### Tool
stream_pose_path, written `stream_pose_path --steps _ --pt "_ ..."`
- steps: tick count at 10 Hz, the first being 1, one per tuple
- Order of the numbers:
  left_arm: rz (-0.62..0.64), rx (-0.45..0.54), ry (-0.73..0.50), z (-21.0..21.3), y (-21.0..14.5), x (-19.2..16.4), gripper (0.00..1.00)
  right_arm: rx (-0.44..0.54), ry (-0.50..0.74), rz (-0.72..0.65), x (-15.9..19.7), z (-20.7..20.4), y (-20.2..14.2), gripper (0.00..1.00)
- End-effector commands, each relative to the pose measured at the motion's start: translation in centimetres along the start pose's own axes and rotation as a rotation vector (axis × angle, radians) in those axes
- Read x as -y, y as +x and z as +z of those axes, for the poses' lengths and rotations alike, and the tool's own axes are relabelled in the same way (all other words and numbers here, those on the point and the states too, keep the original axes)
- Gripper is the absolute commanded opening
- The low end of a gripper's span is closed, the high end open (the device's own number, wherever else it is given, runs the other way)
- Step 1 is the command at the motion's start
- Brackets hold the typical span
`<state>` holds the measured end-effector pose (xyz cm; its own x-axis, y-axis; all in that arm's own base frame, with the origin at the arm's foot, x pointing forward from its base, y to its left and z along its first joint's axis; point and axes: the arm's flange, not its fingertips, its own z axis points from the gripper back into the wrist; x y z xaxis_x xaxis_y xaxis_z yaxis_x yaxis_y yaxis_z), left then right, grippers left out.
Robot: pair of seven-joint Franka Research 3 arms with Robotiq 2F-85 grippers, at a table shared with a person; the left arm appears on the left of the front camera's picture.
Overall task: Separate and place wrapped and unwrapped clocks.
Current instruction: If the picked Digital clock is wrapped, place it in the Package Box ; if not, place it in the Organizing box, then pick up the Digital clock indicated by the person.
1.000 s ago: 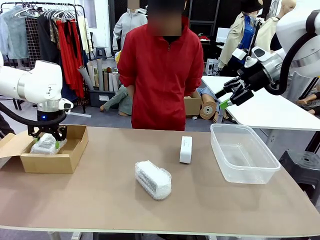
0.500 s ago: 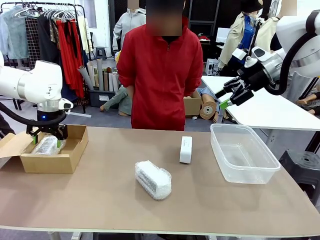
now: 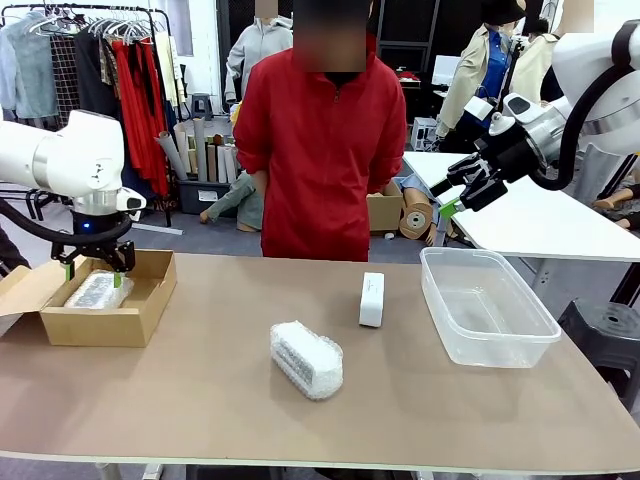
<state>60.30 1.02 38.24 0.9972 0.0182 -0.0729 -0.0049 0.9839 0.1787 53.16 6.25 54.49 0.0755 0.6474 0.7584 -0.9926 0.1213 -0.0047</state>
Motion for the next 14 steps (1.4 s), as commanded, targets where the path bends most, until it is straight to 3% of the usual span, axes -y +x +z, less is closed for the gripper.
stream_pose_path --steps 1,9,14 --pt "0.005 0.001 0.006 1.3 -0.4 -0.1 1.0 -0.002 -0.001 0.005 0.0 0.1 0.1 1.0" --pt "0.004 -0.002 0.0 1.1 -0.4 0.0 1.0 -0.002 -0.001 0.005 0.0 0.1 0.1 1.0" --pt "-0.46 0.08 -0.073 7.2 -3.9 0.6 1.0 -0.002 -0.001 0.005 0.0 0.1 0.1 1.0"
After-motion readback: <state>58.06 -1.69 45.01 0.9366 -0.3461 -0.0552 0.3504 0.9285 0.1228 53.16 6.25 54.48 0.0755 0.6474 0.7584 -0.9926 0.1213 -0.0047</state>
